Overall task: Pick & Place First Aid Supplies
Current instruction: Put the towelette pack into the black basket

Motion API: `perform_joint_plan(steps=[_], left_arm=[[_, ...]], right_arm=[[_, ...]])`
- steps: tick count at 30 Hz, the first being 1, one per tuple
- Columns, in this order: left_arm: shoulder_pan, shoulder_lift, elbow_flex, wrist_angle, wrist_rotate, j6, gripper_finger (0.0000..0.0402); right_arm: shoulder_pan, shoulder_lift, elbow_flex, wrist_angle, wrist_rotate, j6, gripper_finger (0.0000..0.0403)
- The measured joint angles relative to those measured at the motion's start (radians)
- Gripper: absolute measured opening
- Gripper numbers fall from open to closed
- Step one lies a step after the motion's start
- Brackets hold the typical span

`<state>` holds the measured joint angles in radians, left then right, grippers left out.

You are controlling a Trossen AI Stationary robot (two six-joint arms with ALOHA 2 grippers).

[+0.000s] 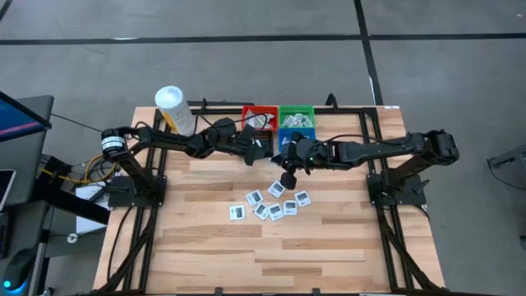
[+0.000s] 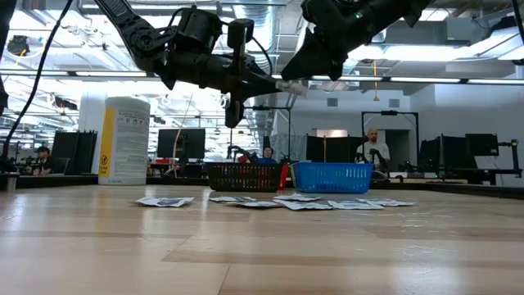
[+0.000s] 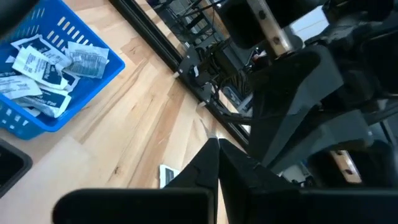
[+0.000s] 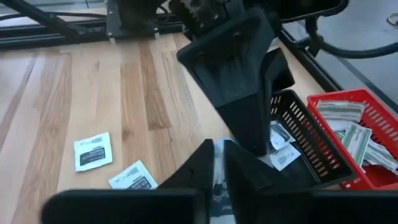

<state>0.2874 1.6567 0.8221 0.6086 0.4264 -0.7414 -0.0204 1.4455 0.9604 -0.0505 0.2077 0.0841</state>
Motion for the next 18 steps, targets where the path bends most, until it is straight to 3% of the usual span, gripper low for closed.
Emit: perform_joint_plan(steps=[7, 11, 18], left_arm=[[0.018, 0.000, 0.000, 0.002, 0.001, 0.010, 0.0005], [0.045, 0.000, 0.000, 0.001, -0.002, 0.094, 0.0006], [0.129, 0.000, 0.000, -0.132, -0.053, 0.276, 0.0005]], right_arm=[[0.000, -0.001, 0.000, -0.014, 0.000, -0.008, 0.0089], [0.002, -0.001, 0.000, -0.056, 0.001, -0.004, 0.0126], [0.028, -0.001, 0.000, -0.170, 0.002, 0.082, 0.0149]])
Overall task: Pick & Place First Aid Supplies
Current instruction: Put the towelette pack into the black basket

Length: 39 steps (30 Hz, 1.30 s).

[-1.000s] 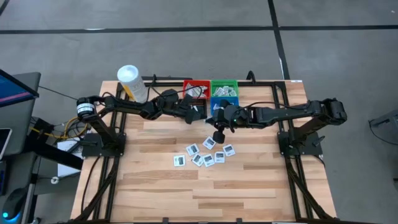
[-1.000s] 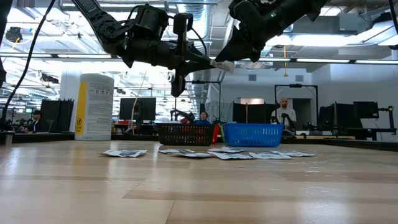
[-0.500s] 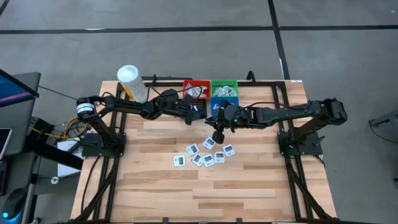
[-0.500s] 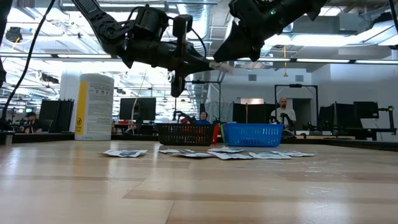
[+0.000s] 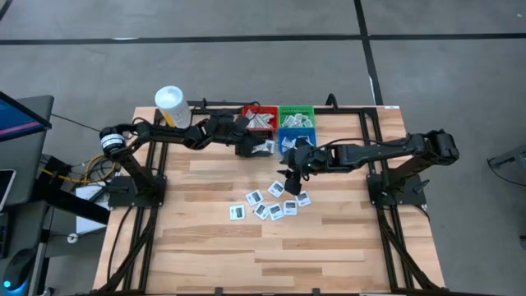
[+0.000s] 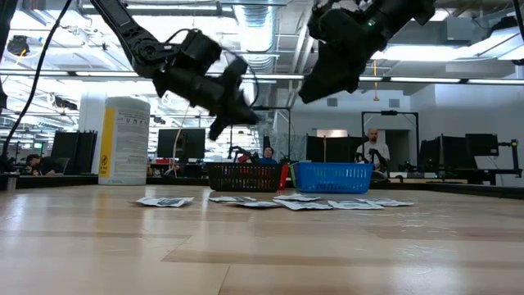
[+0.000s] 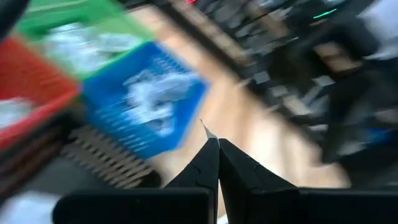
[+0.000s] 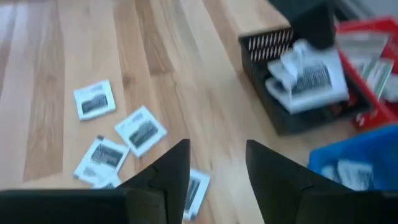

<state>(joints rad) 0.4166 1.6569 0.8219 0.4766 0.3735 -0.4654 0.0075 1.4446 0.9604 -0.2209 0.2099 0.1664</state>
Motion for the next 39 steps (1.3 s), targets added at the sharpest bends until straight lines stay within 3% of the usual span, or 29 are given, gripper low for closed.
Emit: perform_joint_plan(steps=[6, 13, 18, 26, 31, 39], left_arm=[[0.060, 0.000, 0.000, -0.224, -0.087, 0.095, 0.0011], [0.073, 0.000, 0.000, -0.240, -0.140, 0.102, 0.0021], [0.073, 0.000, 0.000, -0.263, -0.142, 0.147, 0.0065], [0.073, 0.000, 0.000, -0.306, -0.147, 0.148, 0.0137], [0.059, 0.000, 0.000, -0.331, -0.136, 0.147, 0.0150], [0.010, 0.000, 0.000, -0.331, -0.134, 0.147, 0.0146]], right_arm=[[0.027, 0.000, 0.000, -0.105, 0.000, 0.082, 0.0141], [0.062, 0.001, 0.000, -0.131, 0.001, 0.098, 0.0128], [0.072, 0.001, 0.000, -0.176, 0.000, 0.190, 0.0133], [0.072, 0.001, -0.009, -0.384, -0.004, 0.288, 0.0158], [0.090, 0.001, -0.099, -0.353, -0.057, 0.307, 0.0164], [0.140, 0.001, -0.254, -0.157, -0.049, 0.409, 0.0157]])
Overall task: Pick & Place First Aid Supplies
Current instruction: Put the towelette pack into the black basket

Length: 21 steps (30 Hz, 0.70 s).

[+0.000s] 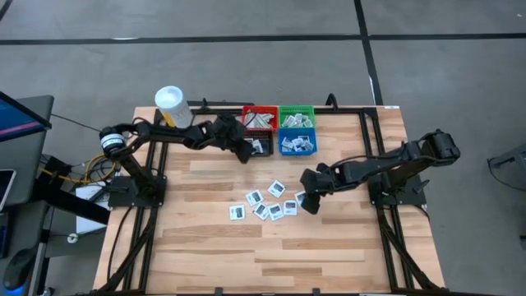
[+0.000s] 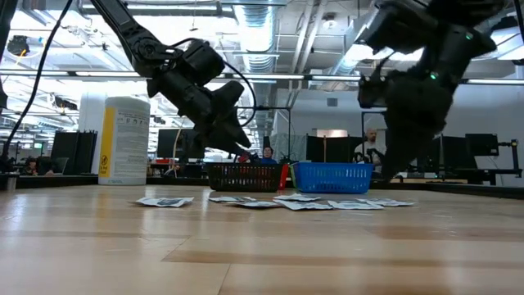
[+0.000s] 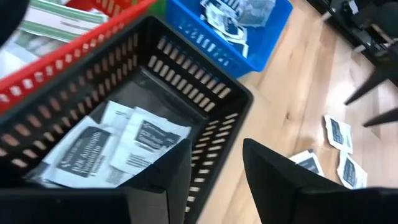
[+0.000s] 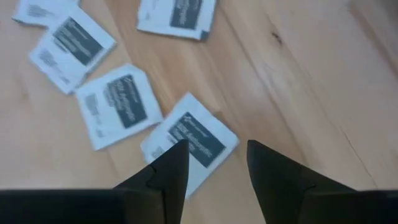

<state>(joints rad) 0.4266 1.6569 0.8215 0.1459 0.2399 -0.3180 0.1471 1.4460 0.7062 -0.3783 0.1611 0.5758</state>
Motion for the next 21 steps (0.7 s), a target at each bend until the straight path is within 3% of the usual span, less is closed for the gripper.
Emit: perform_joint_plan(steps=[13, 21], left_arm=[[-0.051, 0.000, 0.000, 0.003, 0.000, 0.000, 0.0142], [-0.080, 0.000, 0.000, 0.008, 0.001, 0.000, 0.0136]], right_arm=[[0.010, 0.000, -0.172, 0.221, 0.098, 0.002, 0.0157], [0.011, 0.067, -0.192, 0.284, 0.106, 0.001, 0.0155]])
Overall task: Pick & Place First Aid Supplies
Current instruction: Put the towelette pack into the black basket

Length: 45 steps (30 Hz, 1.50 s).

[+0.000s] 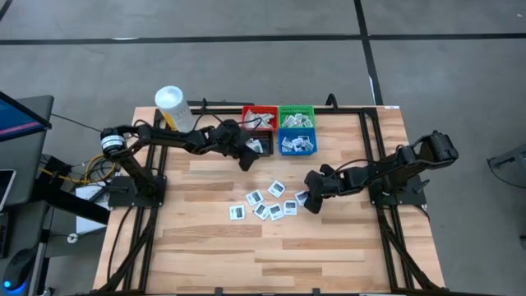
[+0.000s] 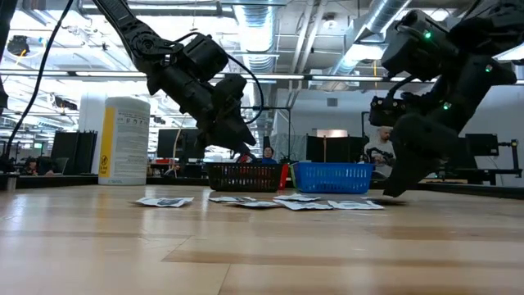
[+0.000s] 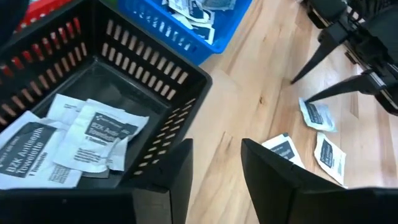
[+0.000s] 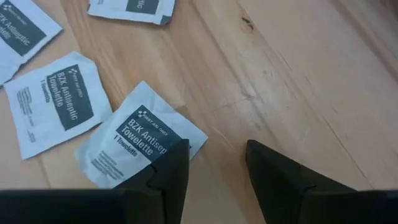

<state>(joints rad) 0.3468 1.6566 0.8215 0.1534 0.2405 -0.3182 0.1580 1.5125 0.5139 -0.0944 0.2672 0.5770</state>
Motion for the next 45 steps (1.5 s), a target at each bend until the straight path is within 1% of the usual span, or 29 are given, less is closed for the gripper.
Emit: perform_joint_plan(steps=[6, 9, 12, 16, 17, 20, 23, 26, 28, 32, 37, 41, 45], left_arm=[[-0.016, 0.000, 0.000, 0.002, 0.000, 0.000, 0.0136], [-0.022, 0.000, 0.000, 0.003, 0.000, 0.000, 0.0136], [-0.027, 0.000, 0.000, 0.003, 0.000, 0.000, 0.0136], [-0.027, 0.000, 0.000, 0.003, 0.000, 0.000, 0.0136], [-0.027, 0.000, 0.000, 0.003, 0.000, 0.003, 0.0136], [-0.027, 0.000, 0.000, 0.002, 0.000, 0.021, 0.0136], [-0.027, 0.000, 0.000, 0.002, 0.000, 0.022, 0.0136], [-0.027, 0.000, 0.000, 0.002, 0.009, 0.022, 0.0136], [-0.027, 0.000, 0.000, 0.003, 0.031, 0.022, 0.0136], [-0.027, 0.000, 0.000, 0.012, 0.062, 0.022, 0.0136], [-0.027, -0.001, 0.000, 0.012, 0.064, 0.022, 0.0136], [-0.027, -0.001, 0.000, 0.012, 0.064, 0.022, 0.0136], [-0.027, -0.001, 0.000, 0.012, 0.064, 0.022, 0.0136]], right_arm=[[0.000, 0.097, 0.003, 0.085, 0.013, -0.002, 0.0156], [0.000, 0.119, 0.006, 0.110, 0.017, -0.003, 0.0141], [-0.001, 0.120, 0.006, 0.107, 0.024, -0.003, 0.0101], [-0.012, 0.105, 0.004, 0.089, 0.015, 0.001, 0.0020], [-0.015, 0.105, 0.005, 0.087, 0.013, 0.001, 0.0011], [-0.024, 0.105, 0.024, 0.068, 0.002, 0.012, 0.0011], [-0.024, 0.111, 0.066, 0.056, -0.006, -0.008, 0.0002], [-0.022, 0.117, 0.131, 0.053, -0.006, -0.061, 0.0002], [-0.022, 0.118, 0.170, 0.015, -0.009, -0.111, 0.0001], [-0.022, 0.115, 0.261, -0.021, 0.026, -0.196, 0.0001], [-0.034, 0.114, 0.340, -0.056, 0.051, -0.267, 0.0001], [-0.047, 0.114, 0.351, -0.106, 0.012, -0.257, 0.0007], [-0.050, 0.114, 0.334, -0.186, 0.007, -0.175, 0.0018]])
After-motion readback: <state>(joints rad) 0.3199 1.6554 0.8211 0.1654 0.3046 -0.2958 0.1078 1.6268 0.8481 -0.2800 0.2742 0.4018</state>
